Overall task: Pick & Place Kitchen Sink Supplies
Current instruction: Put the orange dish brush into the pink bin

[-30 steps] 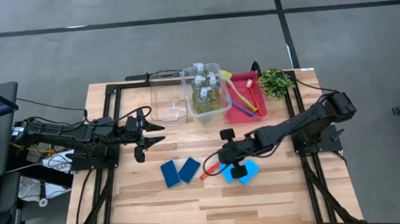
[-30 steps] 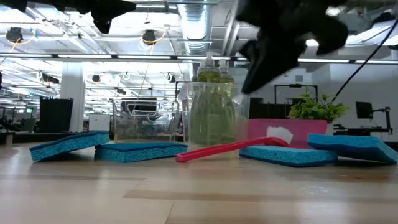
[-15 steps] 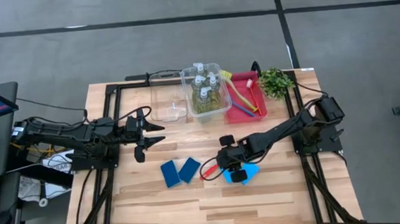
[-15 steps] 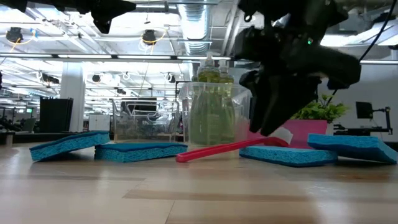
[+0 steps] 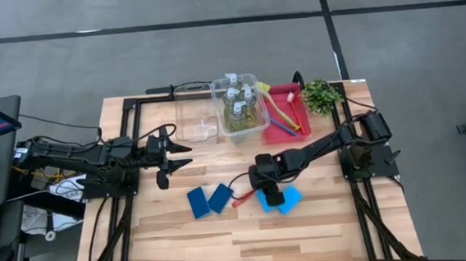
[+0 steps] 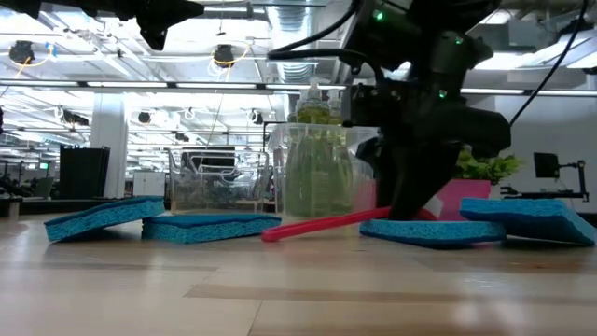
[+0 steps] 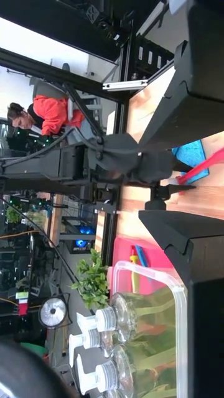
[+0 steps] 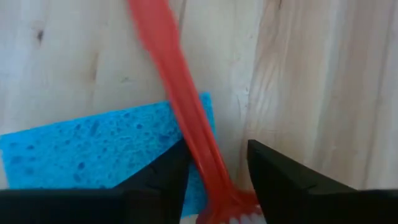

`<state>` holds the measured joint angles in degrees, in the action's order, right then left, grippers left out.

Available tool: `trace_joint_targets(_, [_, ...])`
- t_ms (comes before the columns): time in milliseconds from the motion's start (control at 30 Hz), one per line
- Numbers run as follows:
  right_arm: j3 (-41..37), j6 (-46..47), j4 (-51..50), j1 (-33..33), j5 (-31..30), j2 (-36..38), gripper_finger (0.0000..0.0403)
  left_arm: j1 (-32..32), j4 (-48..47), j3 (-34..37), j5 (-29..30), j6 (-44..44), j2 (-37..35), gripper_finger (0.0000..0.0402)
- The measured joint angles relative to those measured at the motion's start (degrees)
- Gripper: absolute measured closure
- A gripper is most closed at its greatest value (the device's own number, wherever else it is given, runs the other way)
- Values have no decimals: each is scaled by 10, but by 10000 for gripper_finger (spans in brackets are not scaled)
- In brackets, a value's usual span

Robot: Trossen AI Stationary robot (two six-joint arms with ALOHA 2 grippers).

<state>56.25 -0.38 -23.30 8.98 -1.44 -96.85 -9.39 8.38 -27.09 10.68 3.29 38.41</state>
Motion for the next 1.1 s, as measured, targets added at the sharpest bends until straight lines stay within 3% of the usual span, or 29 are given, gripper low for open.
trace_joint_targets(267, [-4,-2,-25,-6,16,33,367,0,0,0,0,0,0,234])
trace_joint_targets(567, [-3,-11,-53,14,10,111,348,0,0,0,0,0,0,234])
trace_joint_targets(800, [-3,-13,-74,33,-33,181,364,0,0,0,0,0,0,234])
trace_joint_targets(967, [-3,-13,-86,52,-92,222,361,0,0,0,0,0,0,234])
trace_joint_targets(1100, [-3,-12,-97,70,-179,251,355,0,0,0,0,0,0,234])
